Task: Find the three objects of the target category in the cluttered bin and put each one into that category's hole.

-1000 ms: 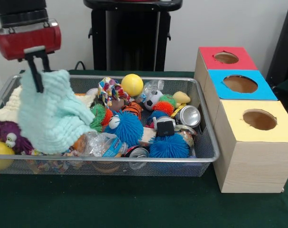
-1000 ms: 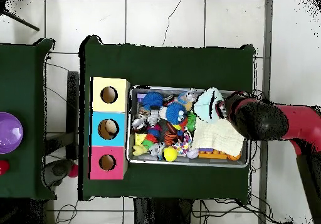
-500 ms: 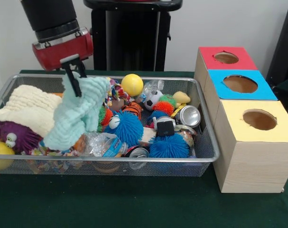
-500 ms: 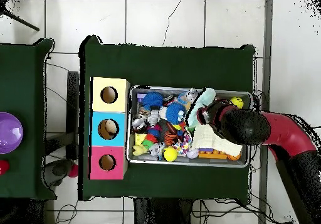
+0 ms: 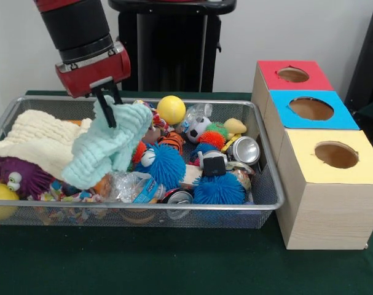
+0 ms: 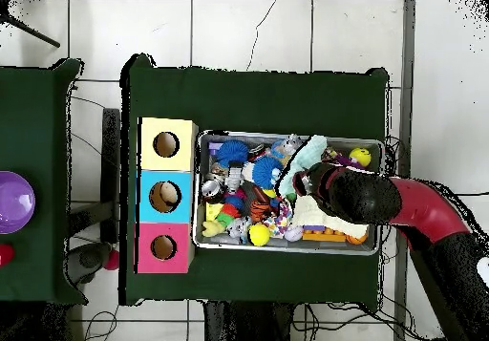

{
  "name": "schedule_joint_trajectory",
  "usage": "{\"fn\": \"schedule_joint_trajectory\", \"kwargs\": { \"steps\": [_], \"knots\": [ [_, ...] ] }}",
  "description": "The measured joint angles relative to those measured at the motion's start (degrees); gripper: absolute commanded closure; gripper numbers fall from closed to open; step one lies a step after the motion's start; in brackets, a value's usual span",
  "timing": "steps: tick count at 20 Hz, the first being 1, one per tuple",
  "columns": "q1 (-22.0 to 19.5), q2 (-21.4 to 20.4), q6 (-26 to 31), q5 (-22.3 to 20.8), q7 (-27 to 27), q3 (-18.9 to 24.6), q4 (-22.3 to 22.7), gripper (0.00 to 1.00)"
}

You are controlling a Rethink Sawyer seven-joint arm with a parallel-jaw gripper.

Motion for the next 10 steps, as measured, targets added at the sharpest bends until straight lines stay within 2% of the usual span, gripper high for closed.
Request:
{"fn": "schedule_joint_trajectory", "kwargs": {
  "steps": [5, 10],
  "knots": [
    [-0.71, -0.17, 0.00, 0.90, 0.00, 0.05, 0.03, 1.00],
    [-3.29, -3.24, 1.28, 1.99, 0.00, 0.17, 0.01, 1.00]
  ]
}}
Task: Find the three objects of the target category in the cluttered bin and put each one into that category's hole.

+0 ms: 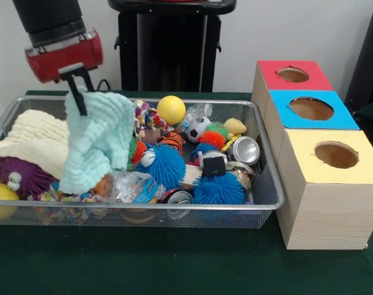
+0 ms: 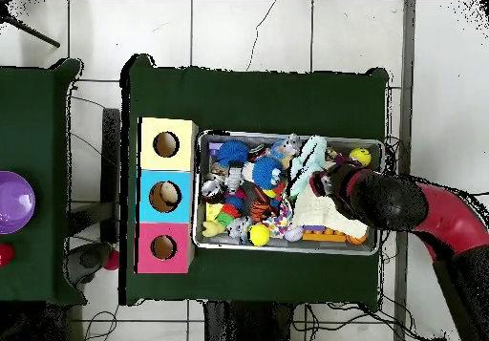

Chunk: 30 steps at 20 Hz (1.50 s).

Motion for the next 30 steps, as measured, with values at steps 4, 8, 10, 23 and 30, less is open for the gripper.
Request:
{"fn": "schedule_joint_trajectory", "kwargs": {
  "steps": [4, 8, 10, 23, 30],
  "knots": [
    [-1.73, -2.60, 3.19, 0.11, 0.00, -0.02, -0.98, 1.00],
    [-2.86, -4.56, 7.21, -0.12, -0.01, -0.02, -3.11, 1.00],
    [-3.19, -5.68, 9.34, -0.67, -0.01, -0.01, -4.59, 1.00],
    [-3.79, -8.19, 10.73, -2.67, -0.02, 0.03, -7.46, 1.00],
    [-3.72, -8.08, 10.73, -1.73, -0.02, 0.02, -7.38, 1.00]
  ]
}}
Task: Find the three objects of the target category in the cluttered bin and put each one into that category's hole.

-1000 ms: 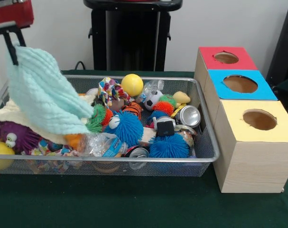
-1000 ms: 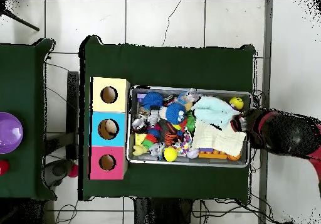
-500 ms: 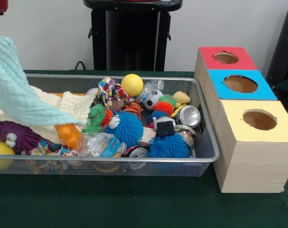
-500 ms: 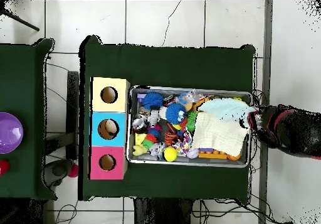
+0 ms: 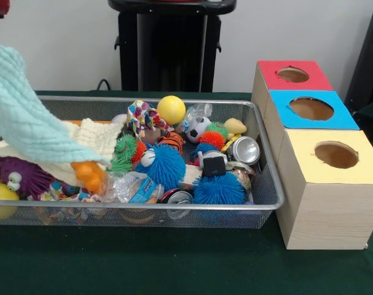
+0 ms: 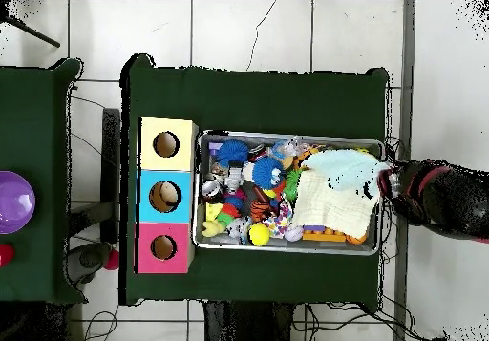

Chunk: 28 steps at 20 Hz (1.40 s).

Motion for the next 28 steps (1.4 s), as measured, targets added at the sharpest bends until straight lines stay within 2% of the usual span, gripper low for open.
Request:
{"fn": "schedule_joint_trajectory", "kwargs": {
  "steps": [5, 11, 13, 17, 18, 28],
  "knots": [
    [1.01, 0.72, -0.32, 1.69, 0.00, -0.22, 0.52, 1.00],
    [3.01, 1.60, -3.26, 5.22, 0.01, -0.34, 2.70, 1.00],
    [3.44, 2.26, -6.32, 7.72, 0.01, -0.36, 4.55, 1.00],
    [4.61, 2.93, -11.06, 8.43, 0.01, -0.93, 6.57, 1.00],
    [6.29, 3.50, -14.94, 8.43, 0.01, -2.19, 8.04, 0.00],
    [8.68, 3.92, -17.17, 8.38, 0.01, -3.15, 9.70, 0.00]
  ]
}}
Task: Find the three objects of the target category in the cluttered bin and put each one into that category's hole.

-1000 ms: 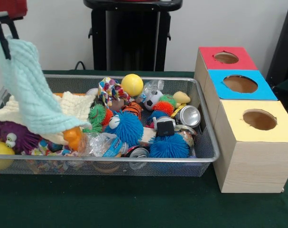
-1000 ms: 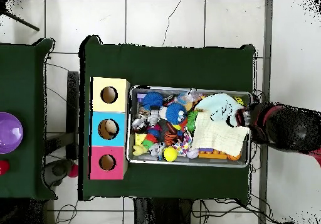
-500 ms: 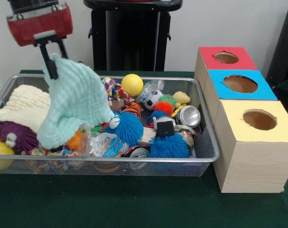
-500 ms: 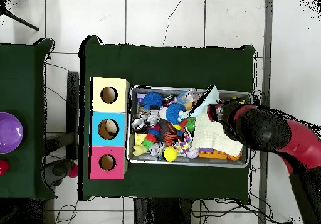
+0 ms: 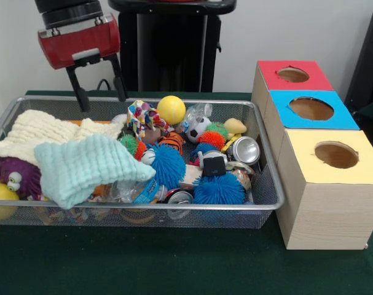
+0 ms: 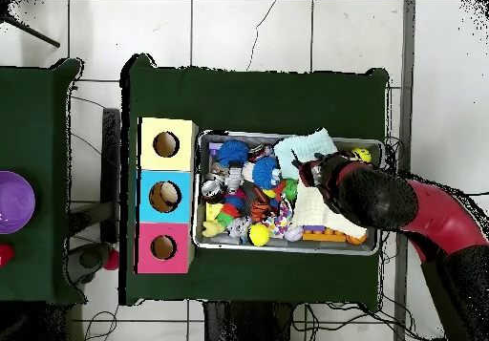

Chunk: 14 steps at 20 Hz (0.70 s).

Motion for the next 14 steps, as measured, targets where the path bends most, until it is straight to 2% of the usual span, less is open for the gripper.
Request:
{"fn": "schedule_joint_trajectory", "kwargs": {
  "steps": [8, 14],
  "knots": [
    [1.73, -0.72, -0.01, 0.16, 0.00, -1.99, 0.42, 0.00],
    [3.66, -2.02, -1.56, 2.93, 0.44, -3.65, 3.23, 0.00]
  ]
}}
